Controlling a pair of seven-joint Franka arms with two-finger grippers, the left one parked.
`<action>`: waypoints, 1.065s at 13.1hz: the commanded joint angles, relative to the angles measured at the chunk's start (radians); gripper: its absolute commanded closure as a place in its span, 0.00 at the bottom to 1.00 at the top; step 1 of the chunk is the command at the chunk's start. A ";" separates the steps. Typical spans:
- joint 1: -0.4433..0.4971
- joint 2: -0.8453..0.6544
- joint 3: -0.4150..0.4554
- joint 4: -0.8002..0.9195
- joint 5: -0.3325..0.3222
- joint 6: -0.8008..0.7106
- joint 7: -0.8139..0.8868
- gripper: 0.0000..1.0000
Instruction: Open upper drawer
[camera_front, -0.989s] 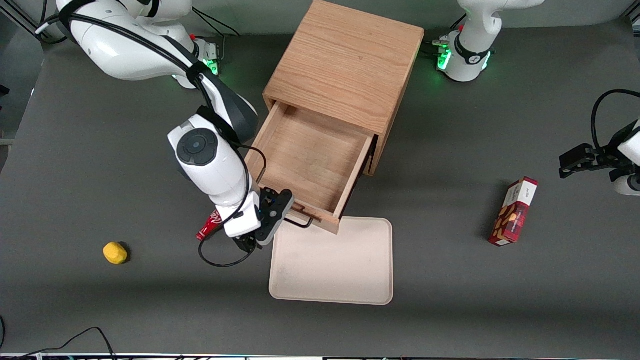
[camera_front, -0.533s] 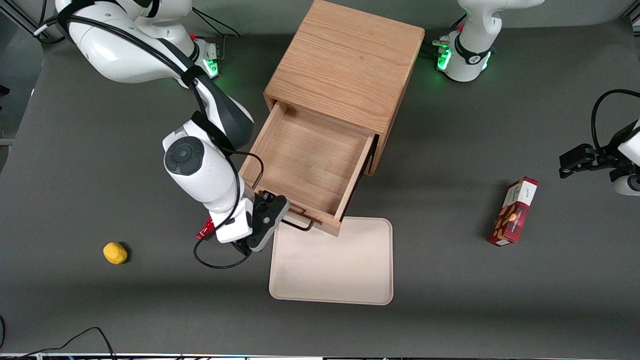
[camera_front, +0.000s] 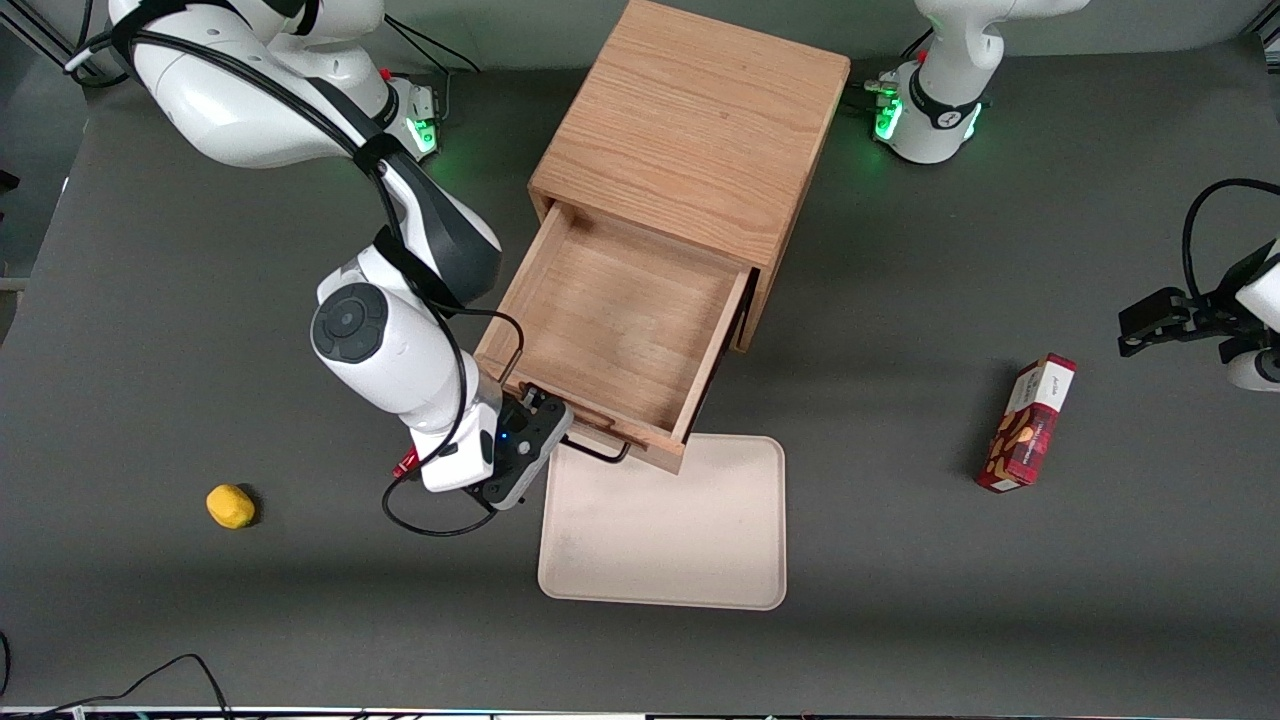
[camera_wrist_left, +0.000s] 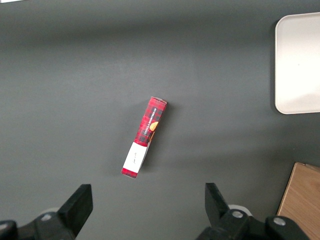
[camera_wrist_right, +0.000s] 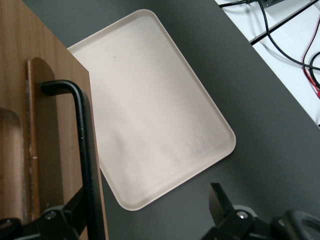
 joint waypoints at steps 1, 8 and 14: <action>-0.005 -0.007 -0.005 0.065 0.125 -0.052 -0.001 0.00; -0.063 -0.179 -0.033 0.050 0.166 -0.234 -0.013 0.00; -0.194 -0.542 -0.206 -0.209 0.176 -0.428 0.208 0.00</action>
